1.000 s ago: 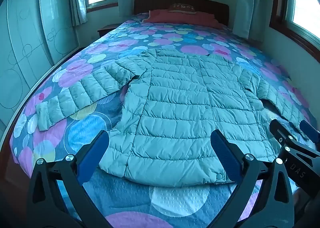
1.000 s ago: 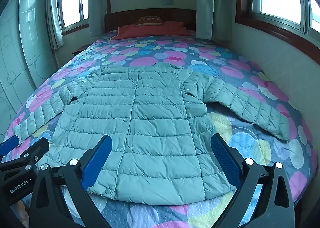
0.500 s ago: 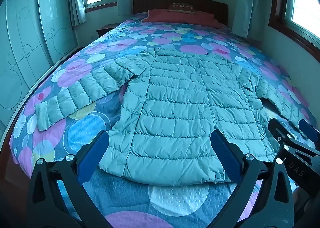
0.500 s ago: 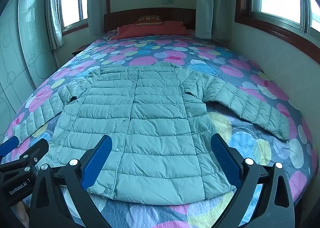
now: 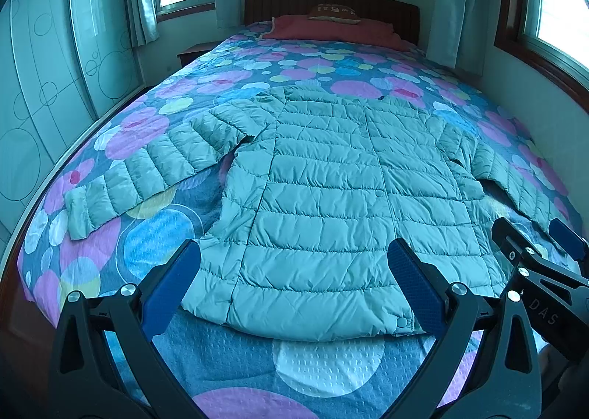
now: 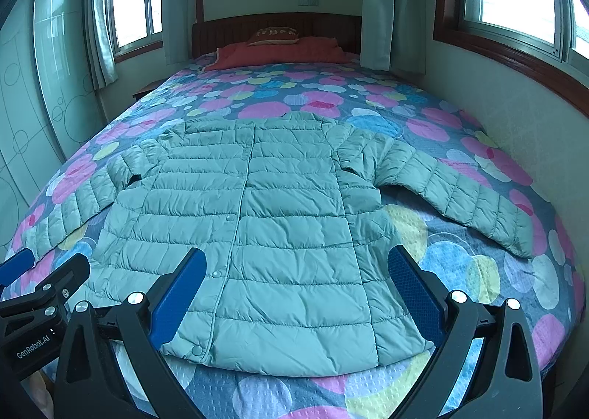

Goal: Fold large clothes

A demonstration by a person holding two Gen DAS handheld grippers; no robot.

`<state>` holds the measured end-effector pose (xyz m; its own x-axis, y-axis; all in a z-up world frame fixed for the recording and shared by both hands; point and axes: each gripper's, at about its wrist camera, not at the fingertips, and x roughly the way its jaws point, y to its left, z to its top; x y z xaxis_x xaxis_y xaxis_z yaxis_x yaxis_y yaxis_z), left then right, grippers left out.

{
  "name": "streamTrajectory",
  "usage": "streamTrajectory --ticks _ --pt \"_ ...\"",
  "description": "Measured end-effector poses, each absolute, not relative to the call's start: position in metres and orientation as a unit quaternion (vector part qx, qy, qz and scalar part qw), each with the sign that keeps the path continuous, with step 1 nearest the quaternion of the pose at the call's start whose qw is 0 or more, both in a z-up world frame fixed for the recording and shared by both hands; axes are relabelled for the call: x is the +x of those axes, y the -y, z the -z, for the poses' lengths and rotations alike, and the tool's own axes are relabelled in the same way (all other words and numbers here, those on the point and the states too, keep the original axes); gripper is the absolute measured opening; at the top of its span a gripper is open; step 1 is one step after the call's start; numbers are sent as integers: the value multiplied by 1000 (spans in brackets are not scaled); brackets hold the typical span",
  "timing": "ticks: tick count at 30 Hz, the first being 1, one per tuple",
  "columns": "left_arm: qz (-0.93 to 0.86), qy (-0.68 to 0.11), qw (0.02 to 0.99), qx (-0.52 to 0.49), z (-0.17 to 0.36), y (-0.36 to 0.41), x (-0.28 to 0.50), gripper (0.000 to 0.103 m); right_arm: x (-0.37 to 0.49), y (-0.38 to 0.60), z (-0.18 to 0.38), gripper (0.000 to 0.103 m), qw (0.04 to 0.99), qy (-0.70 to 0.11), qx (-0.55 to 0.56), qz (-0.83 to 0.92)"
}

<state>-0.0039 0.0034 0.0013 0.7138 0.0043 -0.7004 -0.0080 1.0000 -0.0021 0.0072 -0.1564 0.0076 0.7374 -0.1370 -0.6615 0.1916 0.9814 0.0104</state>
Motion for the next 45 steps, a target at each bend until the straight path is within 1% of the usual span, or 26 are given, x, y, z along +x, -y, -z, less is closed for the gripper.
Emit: streamTrajectory --ticks 8,45 --pt "-2 -382 924 -1 8 2 -4 101 7 156 -7 98 931 -353 37 89" --pt "-2 -388 921 -4 14 2 -5 101 8 154 -4 98 930 -355 36 90"
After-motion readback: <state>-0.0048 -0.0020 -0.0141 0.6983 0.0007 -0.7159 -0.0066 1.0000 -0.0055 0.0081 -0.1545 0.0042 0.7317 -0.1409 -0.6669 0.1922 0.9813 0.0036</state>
